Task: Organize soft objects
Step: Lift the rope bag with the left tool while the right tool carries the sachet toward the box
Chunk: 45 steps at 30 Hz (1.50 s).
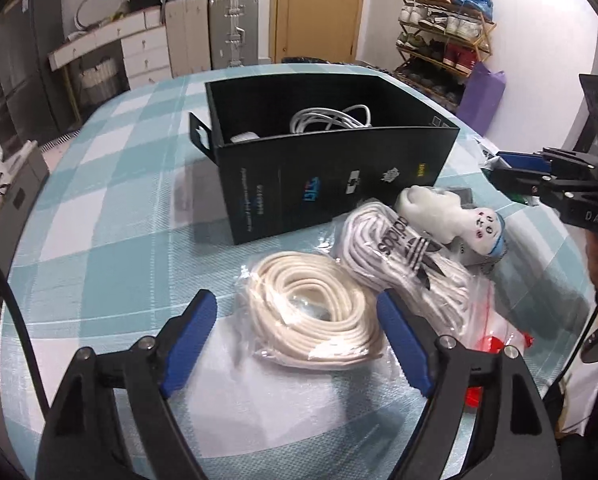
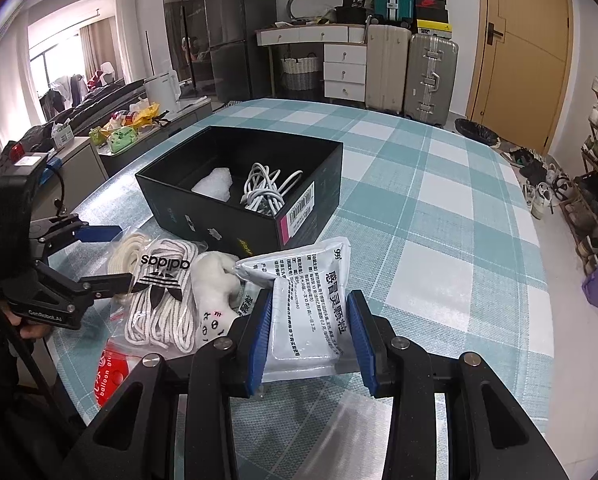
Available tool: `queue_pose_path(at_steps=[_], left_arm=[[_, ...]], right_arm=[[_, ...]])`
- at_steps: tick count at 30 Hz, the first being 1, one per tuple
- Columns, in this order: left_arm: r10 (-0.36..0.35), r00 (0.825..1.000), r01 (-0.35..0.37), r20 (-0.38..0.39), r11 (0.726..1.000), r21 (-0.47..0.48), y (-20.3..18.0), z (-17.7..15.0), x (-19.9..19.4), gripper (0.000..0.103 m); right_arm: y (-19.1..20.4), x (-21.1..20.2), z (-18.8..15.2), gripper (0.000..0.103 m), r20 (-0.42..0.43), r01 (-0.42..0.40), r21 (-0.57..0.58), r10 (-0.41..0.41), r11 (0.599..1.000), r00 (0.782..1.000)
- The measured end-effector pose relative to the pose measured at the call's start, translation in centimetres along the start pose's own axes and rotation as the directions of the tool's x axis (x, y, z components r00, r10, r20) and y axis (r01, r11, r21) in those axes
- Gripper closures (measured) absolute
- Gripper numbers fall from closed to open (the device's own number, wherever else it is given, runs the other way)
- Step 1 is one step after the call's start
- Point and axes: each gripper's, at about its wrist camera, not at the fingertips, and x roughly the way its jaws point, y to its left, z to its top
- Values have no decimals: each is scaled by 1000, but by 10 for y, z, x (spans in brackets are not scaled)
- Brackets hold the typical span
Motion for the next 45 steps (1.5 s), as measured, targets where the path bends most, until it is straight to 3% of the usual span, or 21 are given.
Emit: queue_pose_path(at_steps=[3, 11, 17, 34, 45], left_arm=[[-21, 999, 21, -33, 1000, 6, -2, -1, 5, 22], [-41, 999, 41, -7, 999, 27, -11, -3, 0, 50], [-28, 999, 27, 27, 999, 33, -11, -6, -7, 63], [-9, 994, 14, 107, 999, -45, 17, -16, -35, 67], [1, 981, 15, 194, 997, -80, 24, -5, -56, 67]], right_arm=[[1, 1, -1, 65, -5, -1, -1, 1, 1000, 1000], [4, 2, 0, 65, -5, -5, -9, 5, 1000, 1000], [5, 1, 1, 65, 0, -4, -11, 4, 1000, 1000], [15, -5, 7, 65, 33, -8, -34, 9, 999, 999], [28, -8, 12, 65, 59, -16, -64, 20, 998, 998]])
